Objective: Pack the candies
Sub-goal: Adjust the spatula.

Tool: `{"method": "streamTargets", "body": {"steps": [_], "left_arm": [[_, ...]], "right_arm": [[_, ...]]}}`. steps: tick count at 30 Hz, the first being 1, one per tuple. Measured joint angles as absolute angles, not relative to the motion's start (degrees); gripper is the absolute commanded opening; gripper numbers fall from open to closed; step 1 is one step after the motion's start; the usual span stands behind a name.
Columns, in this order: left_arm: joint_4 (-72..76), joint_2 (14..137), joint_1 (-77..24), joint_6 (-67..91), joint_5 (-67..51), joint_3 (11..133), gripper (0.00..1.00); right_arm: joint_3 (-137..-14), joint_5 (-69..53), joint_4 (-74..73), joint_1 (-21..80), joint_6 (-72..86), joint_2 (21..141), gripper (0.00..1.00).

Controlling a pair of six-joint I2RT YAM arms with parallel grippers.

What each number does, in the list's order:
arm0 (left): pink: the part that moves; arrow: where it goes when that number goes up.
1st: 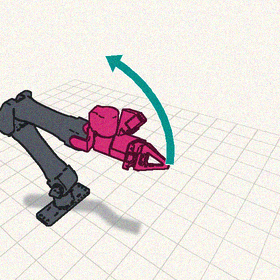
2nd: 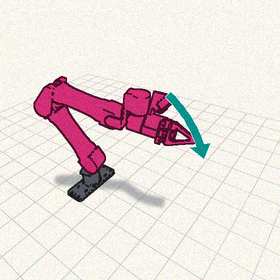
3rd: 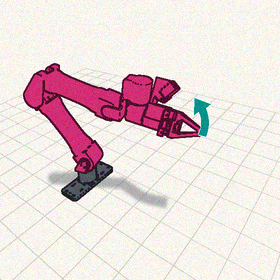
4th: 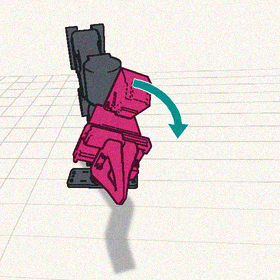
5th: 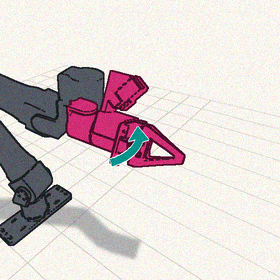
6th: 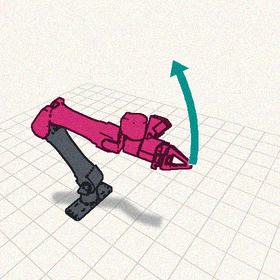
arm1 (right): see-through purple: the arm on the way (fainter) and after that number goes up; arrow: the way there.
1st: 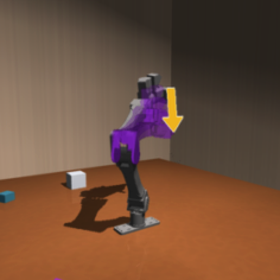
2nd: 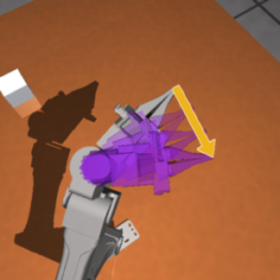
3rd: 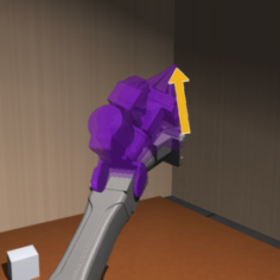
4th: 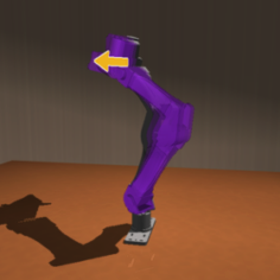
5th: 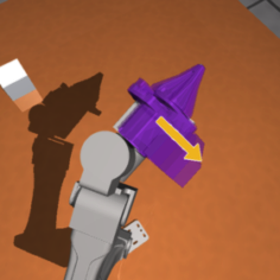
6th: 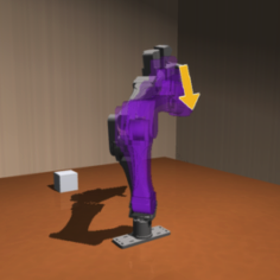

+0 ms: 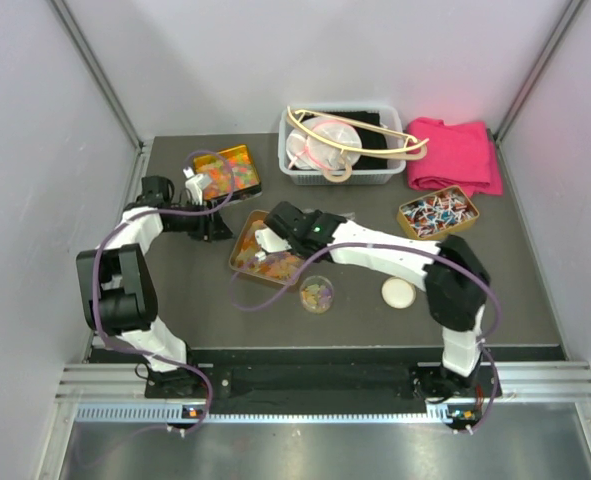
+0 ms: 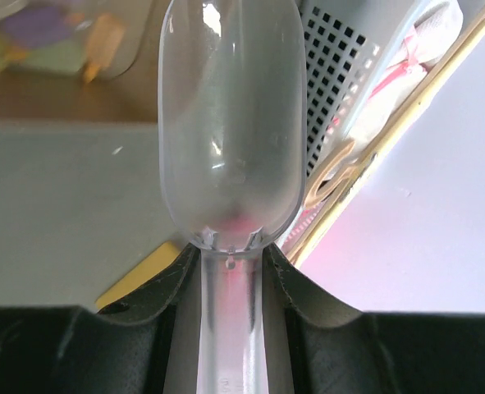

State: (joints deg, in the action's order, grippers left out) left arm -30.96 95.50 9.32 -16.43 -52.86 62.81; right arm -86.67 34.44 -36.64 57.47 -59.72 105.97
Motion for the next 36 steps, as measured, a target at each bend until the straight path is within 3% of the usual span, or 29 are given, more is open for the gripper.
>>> {"method": "streamTargets", "body": {"steps": [7,23,30,36], "left_arm": [[-30.1,92.4,9.3,-16.7,-53.1,60.9,0.65],[-24.9,96.2,8.9,-14.9,-53.8,57.6,0.64],[-25.1,96.2,8.6,-14.2,-55.6,59.0,0.64],[-23.4,96.9,8.5,-11.6,-60.1,65.2,0.64]], "right_arm": [[-93.2,40.9,-29.2,56.2,-60.9,118.7,0.0],[-92.0,50.3,-21.1,59.3,-61.9,122.5,0.0],[-91.1,44.4,-25.6,60.0,-55.6,120.6,0.0],[-88.8,34.5,-30.5,60.0,-47.9,110.7,0.0]]}}
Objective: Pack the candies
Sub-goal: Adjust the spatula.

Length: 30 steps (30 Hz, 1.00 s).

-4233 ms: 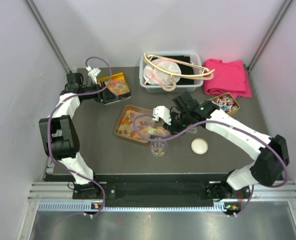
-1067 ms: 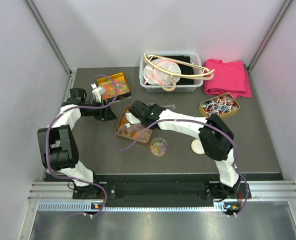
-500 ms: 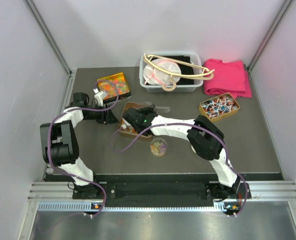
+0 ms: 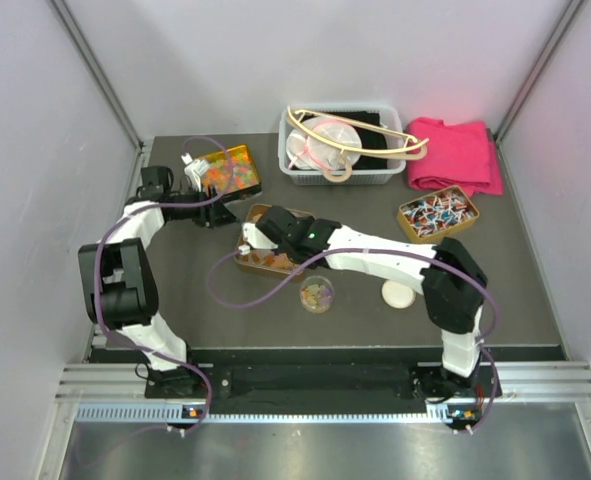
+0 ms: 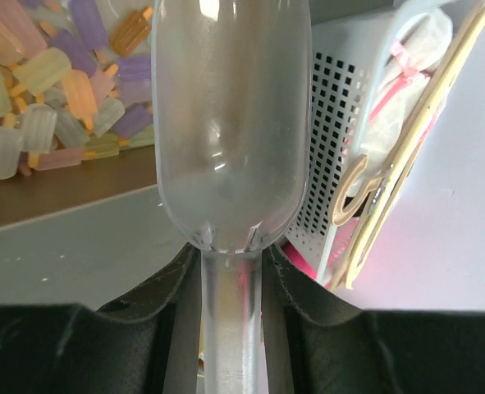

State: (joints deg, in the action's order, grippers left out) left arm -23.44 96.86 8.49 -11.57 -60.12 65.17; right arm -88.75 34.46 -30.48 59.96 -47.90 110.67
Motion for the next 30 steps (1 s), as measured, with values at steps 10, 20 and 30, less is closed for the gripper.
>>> {"method": "streamTargets", "body": {"steps": [10,20,30], "left_arm": [[-21.0,99.1,4.6,-7.7,-61.3,66.2,0.63],[-20.0,99.2,2.4,-6.3,-62.1,66.5,0.63],[-20.1,100.0,1.0,-7.0,-61.9,66.8,0.62]], "right_arm": [[-87.6,24.7,-31.6,60.0,-42.5,103.9,0.0],[-86.7,22.3,-32.8,60.0,-41.1,103.9,0.0],[-86.7,21.7,-34.1,60.0,-40.9,102.8,0.0]]}}
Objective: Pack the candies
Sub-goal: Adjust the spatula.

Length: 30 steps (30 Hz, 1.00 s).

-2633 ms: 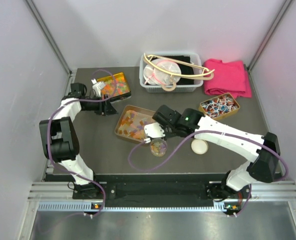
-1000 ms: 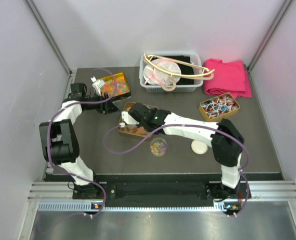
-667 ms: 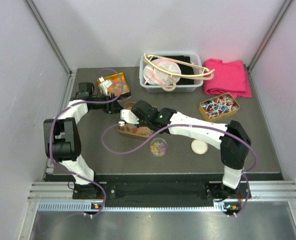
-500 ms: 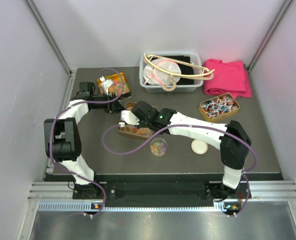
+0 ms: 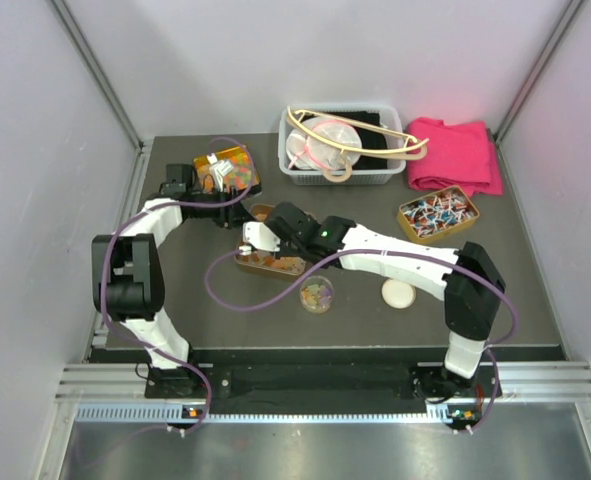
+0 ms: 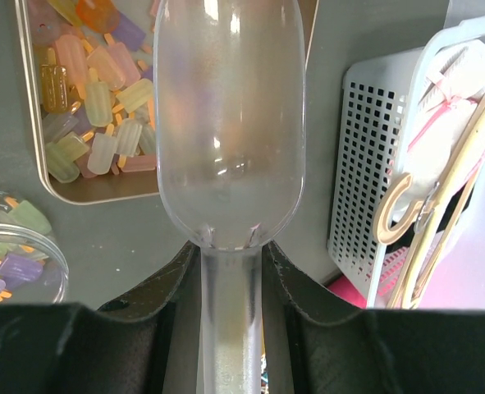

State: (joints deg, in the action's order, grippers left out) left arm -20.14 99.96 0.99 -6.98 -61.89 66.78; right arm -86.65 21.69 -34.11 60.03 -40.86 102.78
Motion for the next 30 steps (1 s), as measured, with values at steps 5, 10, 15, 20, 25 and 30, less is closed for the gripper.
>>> {"method": "streamTargets", "body": {"steps": [5,10,15,20,25,30], "left_arm": [[-20.3,100.1,0.8,-7.7,-61.6,66.8,0.62],[-20.7,101.0,0.6,-8.3,-61.0,67.0,0.62],[-21.1,101.8,0.6,-8.7,-60.2,67.0,0.62],[-21.2,101.9,0.6,-8.8,-59.7,67.0,0.61],[-21.2,101.9,0.4,-8.8,-59.1,67.0,0.61],[-20.9,101.9,0.8,-8.5,-58.8,67.0,0.61]], "right_arm": [[-86.8,20.8,-34.5,60.1,-40.8,101.9,0.0],[-87.9,19.1,-36.0,60.2,-40.3,100.5,0.0],[-89.2,17.8,-35.9,60.3,-39.3,98.6,0.0],[-90.4,18.3,-34.5,60.5,-39.4,98.2,0.0],[-89.9,19.6,-33.8,60.5,-39.8,98.2,0.0],[-88.2,20.9,-33.4,60.5,-40.5,98.2,0.0]]}}
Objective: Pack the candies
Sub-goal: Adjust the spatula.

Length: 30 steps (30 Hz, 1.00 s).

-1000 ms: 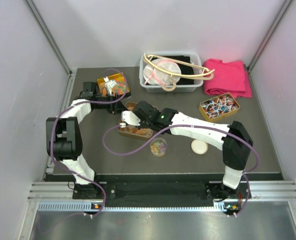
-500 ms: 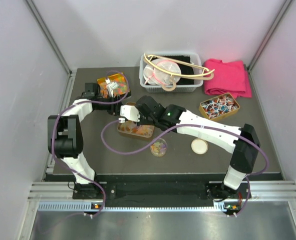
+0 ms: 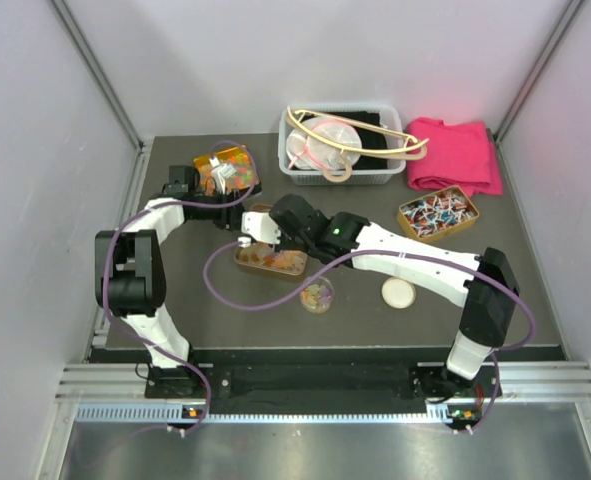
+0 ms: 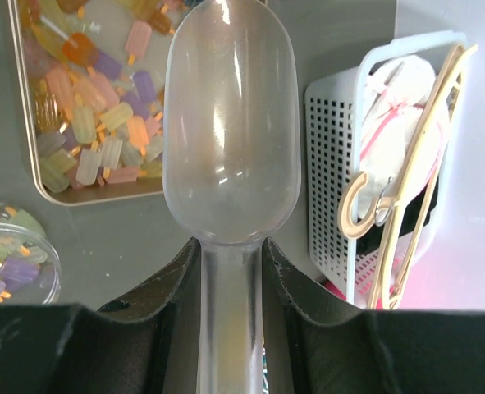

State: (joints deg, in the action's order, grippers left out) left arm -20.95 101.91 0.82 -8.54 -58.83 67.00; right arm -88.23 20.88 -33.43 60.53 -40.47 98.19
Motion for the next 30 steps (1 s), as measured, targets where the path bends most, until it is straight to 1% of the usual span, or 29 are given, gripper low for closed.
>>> {"method": "streamTargets", "body": {"steps": [8,14,22,30], "left_arm": [[-19.8,101.3,3.5,-7.0,-59.4,67.0,0.61],[-19.5,100.8,3.1,-6.3,-62.4,67.0,0.61],[-19.5,100.8,0.1,-6.8,-63.4,67.0,0.61],[-19.6,100.9,-0.1,-7.2,-60.8,67.0,0.61]], "right_arm": [[-84.7,22.5,-33.6,60.2,-40.9,98.2,0.0],[-84.4,22.7,-33.2,60.1,-40.9,98.6,0.0],[-87.4,22.7,-32.3,60.2,-41.0,103.4,0.0],[-89.9,22.5,-32.6,61.0,-41.3,103.7,0.0]]}}
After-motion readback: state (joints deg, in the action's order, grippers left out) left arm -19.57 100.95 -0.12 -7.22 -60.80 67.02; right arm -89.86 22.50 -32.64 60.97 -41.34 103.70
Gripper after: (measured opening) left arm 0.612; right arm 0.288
